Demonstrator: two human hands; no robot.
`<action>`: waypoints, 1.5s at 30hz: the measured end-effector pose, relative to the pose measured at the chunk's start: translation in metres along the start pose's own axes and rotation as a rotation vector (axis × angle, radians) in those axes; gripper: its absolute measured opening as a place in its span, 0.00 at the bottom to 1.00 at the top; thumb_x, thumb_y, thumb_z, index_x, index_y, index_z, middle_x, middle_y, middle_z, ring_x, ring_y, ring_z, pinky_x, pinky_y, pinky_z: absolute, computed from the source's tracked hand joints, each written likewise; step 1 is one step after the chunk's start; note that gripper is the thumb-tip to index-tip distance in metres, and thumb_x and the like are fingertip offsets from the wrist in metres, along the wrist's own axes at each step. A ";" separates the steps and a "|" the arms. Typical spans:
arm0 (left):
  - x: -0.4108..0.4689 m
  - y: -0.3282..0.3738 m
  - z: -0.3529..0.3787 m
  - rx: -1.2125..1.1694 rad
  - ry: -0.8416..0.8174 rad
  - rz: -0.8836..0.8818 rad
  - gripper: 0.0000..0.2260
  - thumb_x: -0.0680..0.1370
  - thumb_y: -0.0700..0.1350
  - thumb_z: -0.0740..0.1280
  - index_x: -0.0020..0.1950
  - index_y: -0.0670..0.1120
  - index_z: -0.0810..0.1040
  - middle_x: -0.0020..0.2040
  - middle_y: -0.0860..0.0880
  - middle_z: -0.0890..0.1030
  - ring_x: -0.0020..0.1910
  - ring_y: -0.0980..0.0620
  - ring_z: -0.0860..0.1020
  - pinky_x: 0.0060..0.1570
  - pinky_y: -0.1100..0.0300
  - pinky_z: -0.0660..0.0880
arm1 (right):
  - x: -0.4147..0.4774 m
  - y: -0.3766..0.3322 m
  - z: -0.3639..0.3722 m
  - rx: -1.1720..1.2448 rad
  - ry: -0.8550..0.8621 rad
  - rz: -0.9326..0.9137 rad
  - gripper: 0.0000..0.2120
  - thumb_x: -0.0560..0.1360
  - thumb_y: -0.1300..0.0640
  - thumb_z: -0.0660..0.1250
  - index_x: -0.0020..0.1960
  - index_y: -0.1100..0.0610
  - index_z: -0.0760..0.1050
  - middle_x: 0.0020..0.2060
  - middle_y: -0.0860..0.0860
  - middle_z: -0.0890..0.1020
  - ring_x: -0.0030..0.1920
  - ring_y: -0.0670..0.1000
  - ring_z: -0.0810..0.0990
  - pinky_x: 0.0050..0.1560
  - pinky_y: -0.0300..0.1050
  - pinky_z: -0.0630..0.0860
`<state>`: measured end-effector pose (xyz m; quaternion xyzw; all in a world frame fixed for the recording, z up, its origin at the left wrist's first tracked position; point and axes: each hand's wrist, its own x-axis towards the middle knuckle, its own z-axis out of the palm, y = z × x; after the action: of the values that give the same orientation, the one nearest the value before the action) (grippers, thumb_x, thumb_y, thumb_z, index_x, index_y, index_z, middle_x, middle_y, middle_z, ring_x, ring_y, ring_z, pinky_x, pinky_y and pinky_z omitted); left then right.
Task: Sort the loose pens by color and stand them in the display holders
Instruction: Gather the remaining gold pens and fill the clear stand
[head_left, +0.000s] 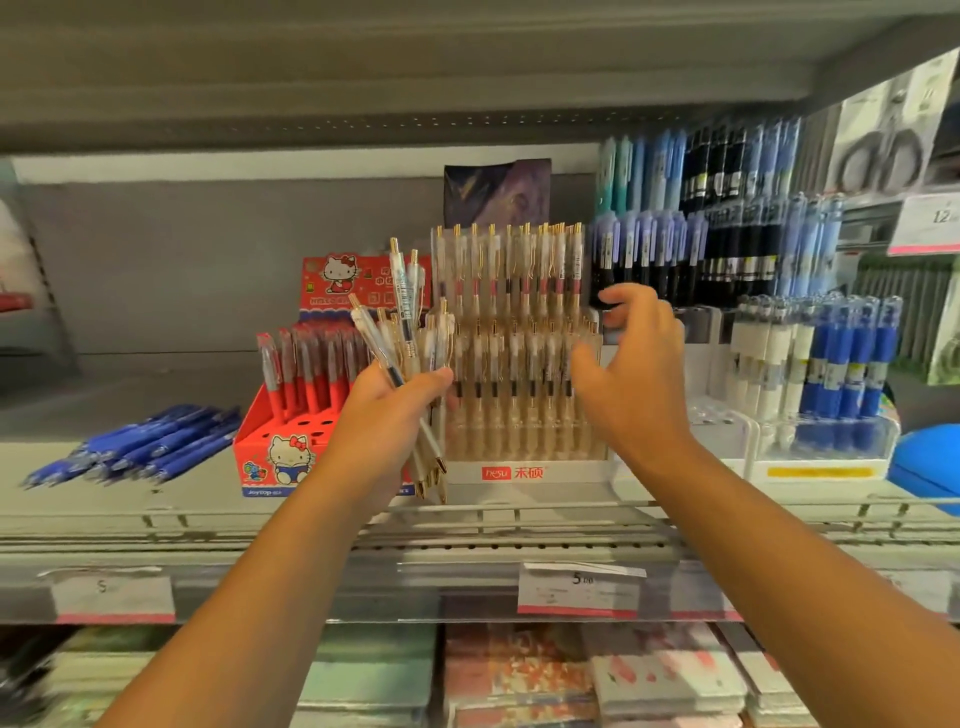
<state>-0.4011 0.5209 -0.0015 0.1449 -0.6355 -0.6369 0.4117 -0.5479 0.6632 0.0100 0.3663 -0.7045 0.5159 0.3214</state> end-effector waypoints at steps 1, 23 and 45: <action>0.000 0.000 0.000 -0.006 -0.010 0.000 0.10 0.74 0.48 0.73 0.51 0.49 0.76 0.44 0.46 0.84 0.49 0.41 0.81 0.55 0.36 0.77 | -0.001 -0.010 0.001 0.099 -0.022 -0.063 0.15 0.75 0.61 0.68 0.60 0.54 0.70 0.51 0.49 0.75 0.51 0.48 0.73 0.50 0.40 0.71; 0.009 -0.005 -0.028 0.023 -0.005 0.069 0.05 0.79 0.47 0.68 0.44 0.52 0.82 0.36 0.52 0.82 0.39 0.49 0.80 0.44 0.46 0.77 | 0.010 -0.062 0.039 0.671 -0.213 0.146 0.16 0.77 0.63 0.69 0.60 0.51 0.71 0.41 0.52 0.82 0.41 0.48 0.85 0.37 0.43 0.83; 0.001 0.003 -0.022 -0.068 0.006 0.084 0.07 0.77 0.40 0.68 0.55 0.44 0.80 0.45 0.43 0.85 0.33 0.54 0.78 0.31 0.60 0.75 | -0.001 -0.049 0.077 0.268 -0.396 0.006 0.12 0.72 0.57 0.75 0.52 0.50 0.75 0.40 0.45 0.80 0.37 0.42 0.80 0.38 0.38 0.78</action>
<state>-0.3850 0.5056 -0.0018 0.1058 -0.6176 -0.6398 0.4450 -0.5112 0.5791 0.0128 0.4975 -0.6801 0.5240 0.1239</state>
